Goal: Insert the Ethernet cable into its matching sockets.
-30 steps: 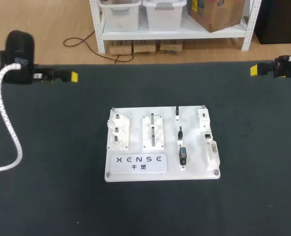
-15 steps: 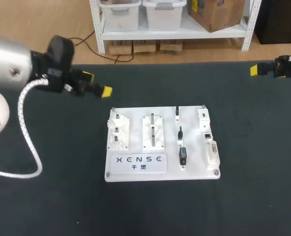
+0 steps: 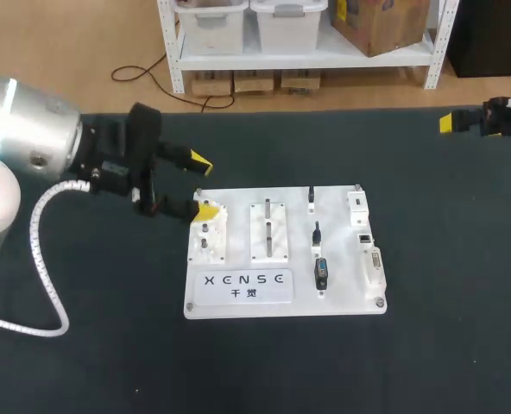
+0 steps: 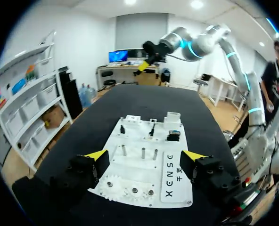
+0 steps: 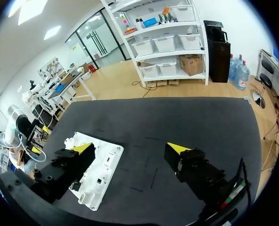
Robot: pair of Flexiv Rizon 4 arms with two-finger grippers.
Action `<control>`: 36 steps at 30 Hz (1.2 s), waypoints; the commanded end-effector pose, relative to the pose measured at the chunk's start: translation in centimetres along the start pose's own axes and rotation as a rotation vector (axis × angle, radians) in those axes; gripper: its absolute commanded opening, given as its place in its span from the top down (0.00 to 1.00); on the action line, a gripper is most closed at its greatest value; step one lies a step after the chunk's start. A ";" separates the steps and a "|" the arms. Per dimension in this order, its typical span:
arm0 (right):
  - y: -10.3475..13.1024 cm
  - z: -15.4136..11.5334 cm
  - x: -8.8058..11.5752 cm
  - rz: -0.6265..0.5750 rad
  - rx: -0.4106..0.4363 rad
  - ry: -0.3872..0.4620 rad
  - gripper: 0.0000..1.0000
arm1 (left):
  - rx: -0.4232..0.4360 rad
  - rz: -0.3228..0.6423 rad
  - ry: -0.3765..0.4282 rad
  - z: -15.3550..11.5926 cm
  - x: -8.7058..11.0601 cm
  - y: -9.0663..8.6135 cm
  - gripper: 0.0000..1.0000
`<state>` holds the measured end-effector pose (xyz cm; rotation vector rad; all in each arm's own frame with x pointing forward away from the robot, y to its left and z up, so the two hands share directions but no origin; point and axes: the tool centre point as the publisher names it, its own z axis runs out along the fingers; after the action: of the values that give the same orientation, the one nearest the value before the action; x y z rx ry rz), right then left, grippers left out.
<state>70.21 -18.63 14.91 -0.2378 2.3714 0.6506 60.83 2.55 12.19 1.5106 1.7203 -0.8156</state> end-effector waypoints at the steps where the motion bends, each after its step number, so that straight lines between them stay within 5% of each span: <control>1: 0.0 0.0 0.0 0.000 0.001 0.000 0.00 | 0.015 0.076 -0.177 0.3 0.9 -0.4 0.00; 15: 0.0 0.0 0.0 0.000 0.001 0.000 0.00 | -0.093 0.040 -0.181 1.6 2.3 -3.0 0.00; 29: 0.0 0.0 0.0 0.000 0.001 0.000 0.00 | 0.042 0.035 -0.170 3.1 2.6 -2.8 0.00; 36: 0.0 0.0 0.0 0.000 0.001 0.000 0.00 | 0.042 0.035 -0.170 3.1 2.6 -2.8 0.00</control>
<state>70.21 -18.62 14.91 -0.2377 2.3715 0.6506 57.71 1.22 8.55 1.4390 1.5595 -0.9276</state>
